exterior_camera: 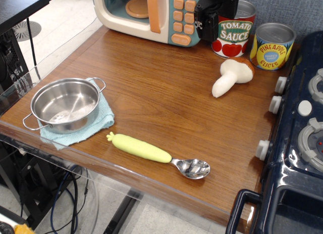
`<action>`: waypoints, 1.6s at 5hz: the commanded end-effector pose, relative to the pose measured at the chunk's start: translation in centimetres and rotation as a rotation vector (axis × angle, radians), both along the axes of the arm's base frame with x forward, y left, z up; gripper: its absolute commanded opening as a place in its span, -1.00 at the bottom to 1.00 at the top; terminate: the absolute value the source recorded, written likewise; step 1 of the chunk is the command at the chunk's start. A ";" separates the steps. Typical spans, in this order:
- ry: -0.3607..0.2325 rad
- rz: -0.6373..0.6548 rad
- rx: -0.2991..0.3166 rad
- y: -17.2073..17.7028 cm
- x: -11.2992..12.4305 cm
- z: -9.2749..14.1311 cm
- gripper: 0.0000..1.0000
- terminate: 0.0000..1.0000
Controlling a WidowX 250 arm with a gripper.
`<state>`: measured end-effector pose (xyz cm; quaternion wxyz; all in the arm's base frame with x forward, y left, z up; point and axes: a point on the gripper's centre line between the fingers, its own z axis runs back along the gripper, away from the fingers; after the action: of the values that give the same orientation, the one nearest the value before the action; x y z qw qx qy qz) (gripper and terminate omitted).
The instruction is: Place the pot behind the spoon
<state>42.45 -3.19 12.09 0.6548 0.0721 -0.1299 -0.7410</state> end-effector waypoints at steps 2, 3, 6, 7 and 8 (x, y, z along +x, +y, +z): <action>-0.017 0.018 0.001 1.4 -2.0 0.5 1.00 -1.00; -0.038 0.093 -0.029 2.9 -4.1 1.0 1.00 -1.00; 0.053 0.560 -0.031 6.1 -13.8 0.0 1.00 -1.00; 0.062 0.740 -0.084 6.9 -15.4 -1.4 1.00 -1.00; 0.062 0.873 -0.072 8.3 -15.9 -3.3 1.00 -1.00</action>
<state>26.14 6.18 7.83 0.9131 0.0665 -0.0813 -0.3940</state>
